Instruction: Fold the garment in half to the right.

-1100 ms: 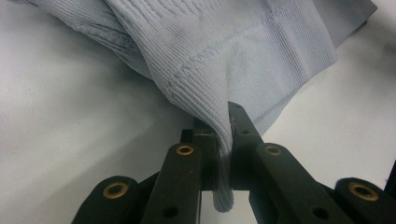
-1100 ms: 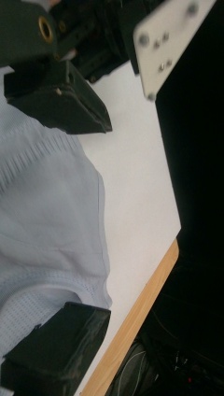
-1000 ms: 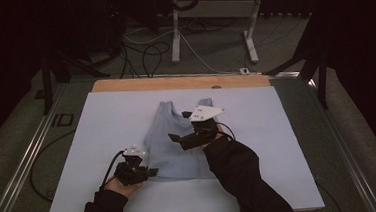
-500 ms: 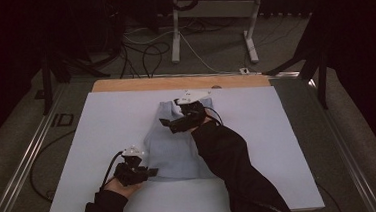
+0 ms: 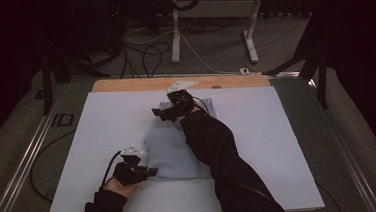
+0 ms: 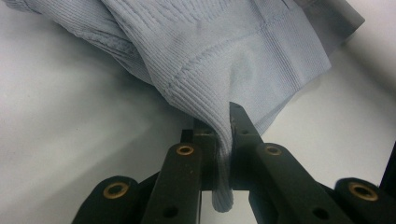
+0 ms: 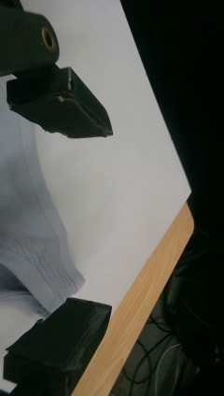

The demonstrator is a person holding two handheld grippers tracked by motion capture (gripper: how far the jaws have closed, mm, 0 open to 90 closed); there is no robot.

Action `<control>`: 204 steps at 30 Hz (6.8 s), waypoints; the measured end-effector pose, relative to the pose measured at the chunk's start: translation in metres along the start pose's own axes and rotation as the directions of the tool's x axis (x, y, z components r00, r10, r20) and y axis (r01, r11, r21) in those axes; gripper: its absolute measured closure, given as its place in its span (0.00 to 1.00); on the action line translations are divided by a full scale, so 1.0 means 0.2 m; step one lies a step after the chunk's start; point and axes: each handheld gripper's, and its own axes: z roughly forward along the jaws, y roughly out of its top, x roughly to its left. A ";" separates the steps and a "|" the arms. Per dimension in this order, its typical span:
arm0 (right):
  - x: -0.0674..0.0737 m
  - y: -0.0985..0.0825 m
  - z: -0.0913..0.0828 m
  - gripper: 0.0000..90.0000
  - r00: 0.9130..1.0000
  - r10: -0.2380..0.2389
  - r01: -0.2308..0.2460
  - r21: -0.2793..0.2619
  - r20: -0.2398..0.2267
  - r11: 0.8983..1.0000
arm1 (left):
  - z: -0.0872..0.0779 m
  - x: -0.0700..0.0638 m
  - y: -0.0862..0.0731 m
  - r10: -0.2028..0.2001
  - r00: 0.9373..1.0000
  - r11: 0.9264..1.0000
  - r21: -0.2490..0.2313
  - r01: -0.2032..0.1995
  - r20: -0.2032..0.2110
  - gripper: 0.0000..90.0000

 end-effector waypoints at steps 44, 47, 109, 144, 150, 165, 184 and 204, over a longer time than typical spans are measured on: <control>-0.14 -0.13 0.51 0.57 0.964 0.006 -0.102 0.351 0.265 0.931 | 0.00 -0.01 0.01 -0.004 1.000 1.000 -0.022 0.004 0.024 0.95; -0.14 -0.13 0.51 0.58 0.965 0.006 -0.104 0.356 0.264 0.929 | 0.00 -0.02 0.01 -0.002 1.000 1.000 -0.020 0.002 0.022 0.95; -0.21 0.14 0.05 0.96 0.962 -0.024 -0.030 0.193 0.272 0.981 | -0.04 -0.23 0.22 0.101 0.994 0.993 -0.073 -0.098 0.038 0.95; -0.38 0.04 -0.32 0.96 0.955 0.011 -0.050 0.125 0.297 0.991 | 0.28 -0.57 0.48 0.234 0.966 0.972 -0.036 -0.231 0.112 0.95; -0.41 0.01 -0.35 0.95 0.955 0.016 -0.056 0.125 0.296 0.991 | 0.36 -0.59 0.50 0.239 0.965 0.971 -0.019 -0.239 0.109 0.95; -0.49 -0.12 -0.34 0.95 0.962 0.054 -0.090 0.124 0.268 0.988 | 0.53 -0.65 0.50 0.197 0.976 0.980 -0.017 -0.196 0.093 0.95; -0.60 -0.29 -0.26 0.95 0.973 0.095 -0.128 0.149 0.212 0.981 | 0.65 -0.68 0.49 0.178 0.983 0.984 -0.001 -0.178 0.037 0.95; -0.64 -0.25 -0.40 0.49 0.976 0.123 -0.167 0.260 0.177 0.951 | 0.73 -0.68 0.49 0.186 0.983 0.982 0.021 -0.186 0.010 0.95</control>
